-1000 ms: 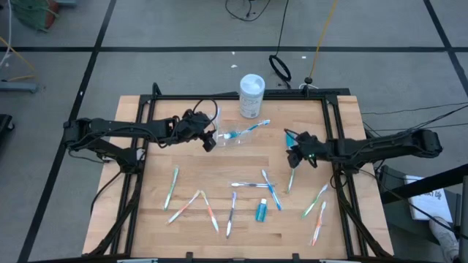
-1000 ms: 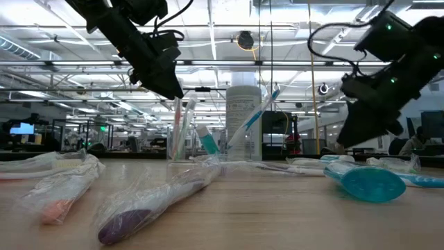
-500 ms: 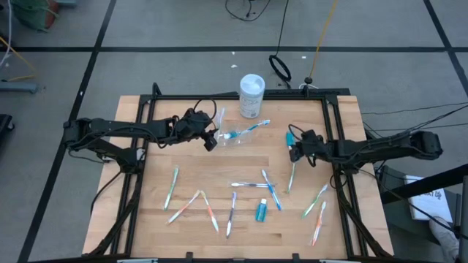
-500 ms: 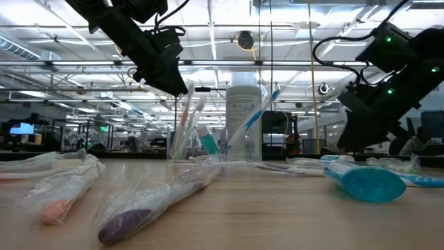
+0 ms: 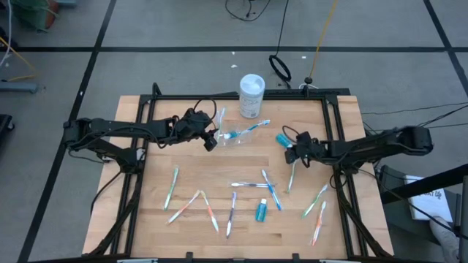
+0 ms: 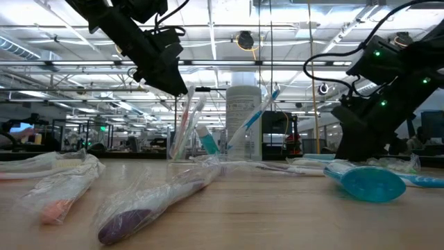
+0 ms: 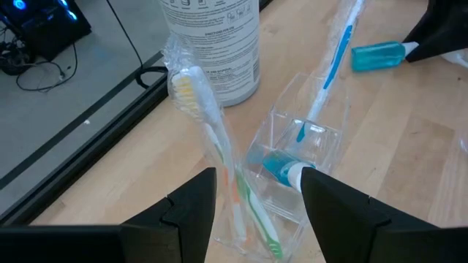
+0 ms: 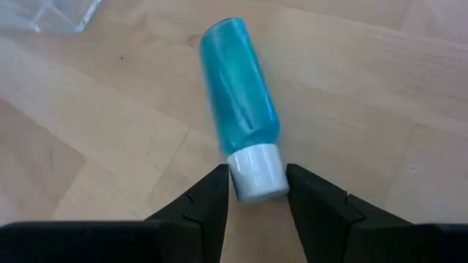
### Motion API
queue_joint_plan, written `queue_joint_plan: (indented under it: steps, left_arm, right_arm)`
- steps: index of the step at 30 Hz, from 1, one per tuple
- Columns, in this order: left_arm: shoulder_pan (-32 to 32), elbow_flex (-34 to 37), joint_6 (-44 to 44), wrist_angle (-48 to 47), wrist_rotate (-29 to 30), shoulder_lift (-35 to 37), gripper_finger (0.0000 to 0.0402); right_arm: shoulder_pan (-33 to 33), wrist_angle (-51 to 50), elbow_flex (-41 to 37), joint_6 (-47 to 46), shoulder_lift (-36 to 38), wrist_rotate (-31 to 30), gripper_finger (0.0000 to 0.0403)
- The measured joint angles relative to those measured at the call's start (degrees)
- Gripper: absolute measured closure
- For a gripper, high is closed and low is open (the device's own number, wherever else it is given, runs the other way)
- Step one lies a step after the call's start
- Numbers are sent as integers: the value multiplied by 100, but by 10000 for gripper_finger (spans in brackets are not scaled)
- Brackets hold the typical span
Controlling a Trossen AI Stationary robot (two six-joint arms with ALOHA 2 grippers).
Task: Pick & Place toothbrushing station
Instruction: Put the blue mouthwash into the transparent organizer
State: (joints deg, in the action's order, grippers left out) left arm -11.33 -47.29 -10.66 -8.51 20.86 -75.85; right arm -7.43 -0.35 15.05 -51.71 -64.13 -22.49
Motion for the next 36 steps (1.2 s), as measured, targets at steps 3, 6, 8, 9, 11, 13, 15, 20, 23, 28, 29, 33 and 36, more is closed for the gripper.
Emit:
queue_joint_plan:
  steps: [3, 6, 8, 9, 11, 13, 15, 20, 23, 28, 29, 33, 36]
  left_arm:
    - [0, 0, 0, 1, 0, 0, 195]
    - [0, 0, 0, -3, 0, 0, 195]
    - [0, 0, 0, -4, 0, 0, 194]
    - [0, 0, 0, -3, 0, 0, 195]
    - [0, 0, 0, -4, 0, 0, 194]
    - [0, 0, -2, -16, 2, 0, 195]
    - [0, 0, 0, -26, 2, 0, 194]
    - [0, 0, 0, -31, 0, 0, 195]
    - [0, 0, 0, -31, 0, 0, 195]
    - [0, 0, 0, -30, 2, 0, 194]
    - [0, 0, 4, -28, 2, 0, 195]
    - [33, 0, 282, -28, -146, 0, 195]
    - [116, 0, 571, -28, -529, 0, 195]
  right_arm:
    - [-1, 112, 6, 103, -196, -21, 270]
    - [5, 358, 3, 434, -286, -26, 270]
    - [3, 569, -7, 866, -299, -22, 270]
    - [2, 640, -7, 1155, -307, -13, 270]
    - [1, 683, -14, 1631, -309, 25, 270]
    - [1, 670, -14, 1701, -309, 24, 271]
    - [1, 635, -14, 1653, -307, 22, 277]
    - [1, 595, -11, 1716, -302, 31, 309]
    - [-1, 655, -11, 2086, -281, 278, 313]
    - [156, 1107, 34, 2596, -237, 494, 306]
    - [222, 1206, 99, 2724, -237, 504, 305]
    - [640, 1169, 513, 3408, -239, 621, 309]
    - [1011, 1168, 947, 3973, -234, 647, 310]
